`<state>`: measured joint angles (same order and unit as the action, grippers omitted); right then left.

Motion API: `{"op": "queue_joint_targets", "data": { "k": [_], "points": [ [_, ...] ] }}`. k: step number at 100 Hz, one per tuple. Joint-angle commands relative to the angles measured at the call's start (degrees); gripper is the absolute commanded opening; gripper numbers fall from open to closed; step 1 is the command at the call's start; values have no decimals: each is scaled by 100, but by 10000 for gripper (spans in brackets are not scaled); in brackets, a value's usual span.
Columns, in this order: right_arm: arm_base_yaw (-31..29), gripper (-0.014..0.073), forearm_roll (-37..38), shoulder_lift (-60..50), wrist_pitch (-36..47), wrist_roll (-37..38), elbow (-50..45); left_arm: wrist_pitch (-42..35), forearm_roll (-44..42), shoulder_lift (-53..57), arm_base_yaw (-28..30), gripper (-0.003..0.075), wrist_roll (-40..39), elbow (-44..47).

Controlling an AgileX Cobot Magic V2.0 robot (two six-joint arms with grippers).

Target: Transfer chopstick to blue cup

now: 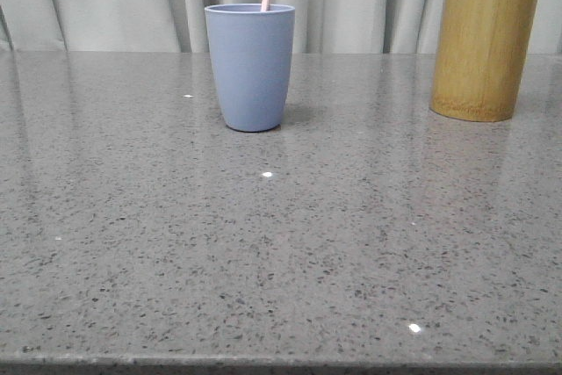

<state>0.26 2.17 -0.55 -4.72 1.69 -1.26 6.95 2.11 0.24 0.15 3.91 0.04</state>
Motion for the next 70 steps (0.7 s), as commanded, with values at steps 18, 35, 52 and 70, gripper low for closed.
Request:
{"op": "queue_joint_targets", "data": {
  "k": [18,35,52,70],
  "points": [
    [-37,-67,-25,-116,721,23,-35,-489,-4,195,15,-19,-73,58],
    [-37,-67,-25,-116,721,23,-35,-489,-4,195,15,-19,-73,58],
    [-37,-67,-25,-116,721,23,-35,-489,-4,195,15,-19,-73,58],
    [-37,-67,-25,-116,721,23,-35,-489,-4,195,15,-19,-73,58]
  ]
}}
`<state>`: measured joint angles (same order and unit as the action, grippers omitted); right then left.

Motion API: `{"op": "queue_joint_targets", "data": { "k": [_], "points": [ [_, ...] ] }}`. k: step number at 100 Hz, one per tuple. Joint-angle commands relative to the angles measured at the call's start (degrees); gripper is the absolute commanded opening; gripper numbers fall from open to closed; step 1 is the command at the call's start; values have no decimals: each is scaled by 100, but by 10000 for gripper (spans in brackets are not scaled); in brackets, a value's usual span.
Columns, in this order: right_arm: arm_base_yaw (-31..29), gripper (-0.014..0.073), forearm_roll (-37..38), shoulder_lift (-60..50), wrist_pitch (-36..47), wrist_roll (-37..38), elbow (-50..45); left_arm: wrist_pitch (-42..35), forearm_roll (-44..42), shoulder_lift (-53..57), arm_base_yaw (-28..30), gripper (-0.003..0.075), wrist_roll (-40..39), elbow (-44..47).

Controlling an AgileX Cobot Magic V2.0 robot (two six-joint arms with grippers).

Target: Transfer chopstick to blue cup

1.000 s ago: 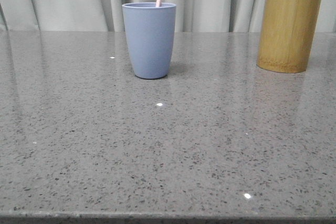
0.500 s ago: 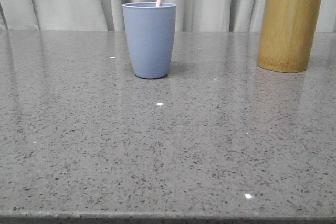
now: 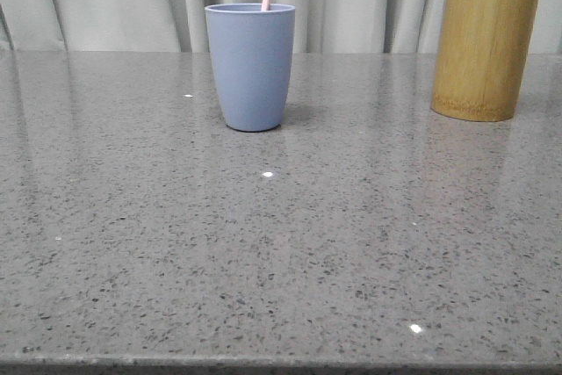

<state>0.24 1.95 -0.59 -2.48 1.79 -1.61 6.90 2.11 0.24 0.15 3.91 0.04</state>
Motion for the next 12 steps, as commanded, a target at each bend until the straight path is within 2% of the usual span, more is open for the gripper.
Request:
{"op": "queue_joint_targets", "data": {
  "k": [1,12],
  "points": [
    [-35,-67,-3,-113,497,12,0,-484,-4,195,15,-19,-73,58],
    [-35,-67,-3,-113,497,12,0,-484,-4,195,15,-19,-73,58]
  ]
}}
